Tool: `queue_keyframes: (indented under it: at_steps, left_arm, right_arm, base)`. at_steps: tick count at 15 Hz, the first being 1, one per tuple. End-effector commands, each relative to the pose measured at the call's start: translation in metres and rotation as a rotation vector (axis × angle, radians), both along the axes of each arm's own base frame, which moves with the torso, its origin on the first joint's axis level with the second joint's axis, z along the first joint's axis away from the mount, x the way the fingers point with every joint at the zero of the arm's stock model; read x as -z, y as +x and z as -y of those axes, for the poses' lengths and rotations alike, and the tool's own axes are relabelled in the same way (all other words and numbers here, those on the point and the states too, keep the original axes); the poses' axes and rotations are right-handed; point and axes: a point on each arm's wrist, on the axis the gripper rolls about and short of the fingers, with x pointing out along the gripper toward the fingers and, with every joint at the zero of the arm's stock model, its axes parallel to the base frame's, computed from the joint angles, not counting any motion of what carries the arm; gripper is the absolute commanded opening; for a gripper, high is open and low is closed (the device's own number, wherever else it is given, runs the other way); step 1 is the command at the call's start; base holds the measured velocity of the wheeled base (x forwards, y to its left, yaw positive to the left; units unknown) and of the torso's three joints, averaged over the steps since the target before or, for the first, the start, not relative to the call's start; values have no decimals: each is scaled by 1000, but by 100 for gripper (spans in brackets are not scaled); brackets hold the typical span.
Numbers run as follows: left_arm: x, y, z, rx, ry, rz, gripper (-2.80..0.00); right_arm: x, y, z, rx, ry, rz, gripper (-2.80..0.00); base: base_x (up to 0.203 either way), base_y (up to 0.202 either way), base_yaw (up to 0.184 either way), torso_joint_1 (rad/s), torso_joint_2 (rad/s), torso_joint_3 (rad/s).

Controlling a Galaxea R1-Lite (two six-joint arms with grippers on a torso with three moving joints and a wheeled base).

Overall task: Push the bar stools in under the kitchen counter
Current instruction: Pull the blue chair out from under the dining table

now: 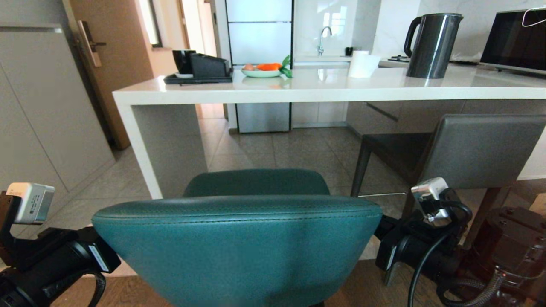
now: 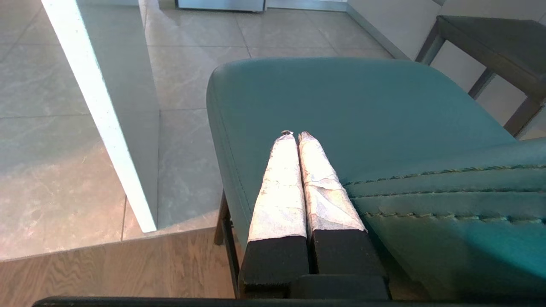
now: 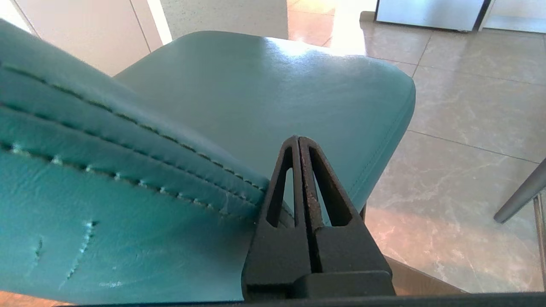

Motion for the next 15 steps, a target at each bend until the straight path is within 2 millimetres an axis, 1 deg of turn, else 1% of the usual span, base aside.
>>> queue_keyframes:
  at_steps: [1,2,4,6,9,11,13,15]
  left_arm:
    - [0,-6,-2,9,-9,14,-280]
    - [2,-10,-3,13,-2,0,-280]
    - [1,-15,-5,10,1,-9,-280]
    - [-1,-20,-8,6,3,-14,-280]
    - [-1,-19,-8,3,5,-17,-280]
    - [-2,-18,-9,-9,0,-13,-280]
    - [-3,-20,-14,-44,-7,-1,-280]
    - [-8,-28,-23,-77,-37,43,-280]
  right_arm:
    - [2,10,-3,21,3,3,-280]
    - [2,14,-6,21,5,6,-280]
    - [5,20,-11,20,4,4,-280]
    - [4,21,-11,20,5,6,-280]
    - [1,17,-8,24,12,14,-280]
    - [-2,13,2,51,15,18,-280]
    - [-10,12,13,82,32,42,-280]
    - [-19,11,30,140,52,72,-280]
  base:
    - [0,0,0,0,0,0]
    - [0,0,0,0,0,0]
    - [0,0,0,0,0,0]
    - [0,0,0,0,0,0]
    - [0,0,0,0,0,0]
    - [0,0,0,0,0,0]
    - [0,0,0,0,0,0]
    - [0,0,0,0,0,0]
